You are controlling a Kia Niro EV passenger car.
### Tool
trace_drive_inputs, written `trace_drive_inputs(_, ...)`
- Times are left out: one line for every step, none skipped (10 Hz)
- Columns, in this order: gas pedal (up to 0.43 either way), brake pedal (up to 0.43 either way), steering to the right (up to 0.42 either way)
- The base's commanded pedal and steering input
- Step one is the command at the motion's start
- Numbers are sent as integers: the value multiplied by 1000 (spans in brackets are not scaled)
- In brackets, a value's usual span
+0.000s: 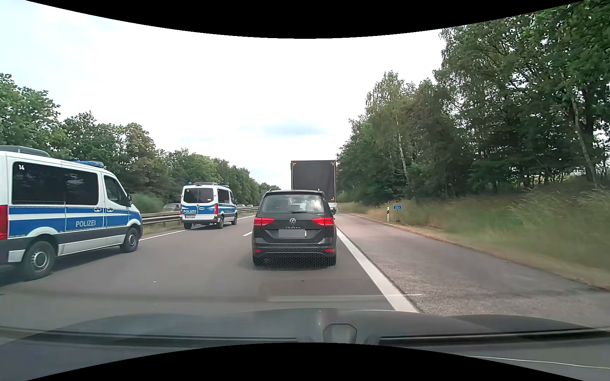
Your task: Follow the waypoints while adhering to traffic rules and regulations
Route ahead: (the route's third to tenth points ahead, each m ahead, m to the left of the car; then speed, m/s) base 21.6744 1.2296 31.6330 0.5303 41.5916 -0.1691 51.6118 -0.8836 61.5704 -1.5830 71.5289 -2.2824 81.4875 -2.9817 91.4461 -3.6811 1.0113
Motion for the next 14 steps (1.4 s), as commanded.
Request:
trace_drive_inputs(0,0,0)
trace_drive_inputs(0,0,0)
trace_drive_inputs(0,0,0)
trace_drive_inputs(0,0,0)
trace_drive_inputs(0,0,0)
trace_drive_inputs(0,0,0)
trace_drive_inputs(8,0,1)
trace_drive_inputs(20,0,1)
trace_drive_inputs(28,0,0)
trace_drive_inputs(59,0,0)
trace_drive_inputs(67,0,0)
trace_drive_inputs(67,0,0)
trace_drive_inputs(67,0,0)
trace_drive_inputs(79,0,0)
